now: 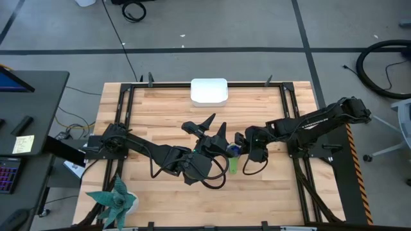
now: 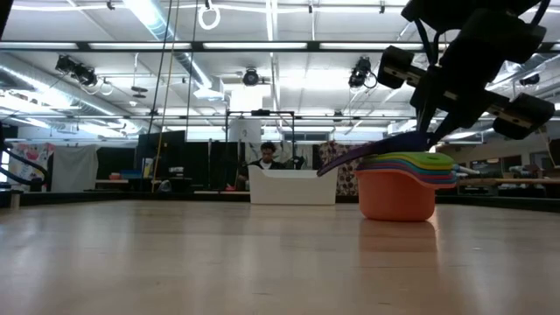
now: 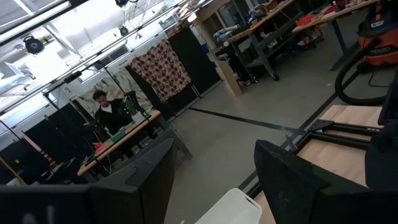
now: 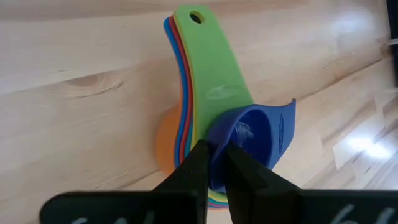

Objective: Nest measuring cups in basket
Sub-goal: Stack the dark blue measuring cup on top of the green measuring cup

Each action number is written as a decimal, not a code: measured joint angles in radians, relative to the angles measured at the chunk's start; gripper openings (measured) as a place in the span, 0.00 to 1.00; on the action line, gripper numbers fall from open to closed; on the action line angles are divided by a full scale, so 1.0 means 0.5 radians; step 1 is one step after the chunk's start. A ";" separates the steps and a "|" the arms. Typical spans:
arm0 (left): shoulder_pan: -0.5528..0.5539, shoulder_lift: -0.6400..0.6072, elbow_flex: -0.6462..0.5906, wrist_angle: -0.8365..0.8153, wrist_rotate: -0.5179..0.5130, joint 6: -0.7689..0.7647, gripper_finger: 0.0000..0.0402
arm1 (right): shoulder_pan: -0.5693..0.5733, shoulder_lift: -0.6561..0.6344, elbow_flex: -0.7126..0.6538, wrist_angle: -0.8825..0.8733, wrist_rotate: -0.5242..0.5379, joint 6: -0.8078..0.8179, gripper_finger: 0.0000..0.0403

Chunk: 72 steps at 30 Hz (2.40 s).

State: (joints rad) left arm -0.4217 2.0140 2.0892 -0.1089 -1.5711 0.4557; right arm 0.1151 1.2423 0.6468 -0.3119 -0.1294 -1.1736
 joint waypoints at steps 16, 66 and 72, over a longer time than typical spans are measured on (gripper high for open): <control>0.000 0.000 0.001 0.001 0.000 0.003 0.55 | 0.017 0.110 0.005 0.103 0.007 0.053 0.09; 0.897 0.186 -0.008 -2.191 2.119 -2.028 0.55 | 0.018 -0.281 0.003 -0.108 -0.138 3.592 0.21; 0.940 0.305 -0.007 -2.204 2.280 -2.001 0.55 | 0.086 -0.160 0.002 -0.045 -0.374 3.864 0.21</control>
State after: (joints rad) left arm 0.0484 2.1665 2.0856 -1.2109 -0.4312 -0.5451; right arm 0.1583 1.1621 0.6479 -0.3343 -0.3165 0.7584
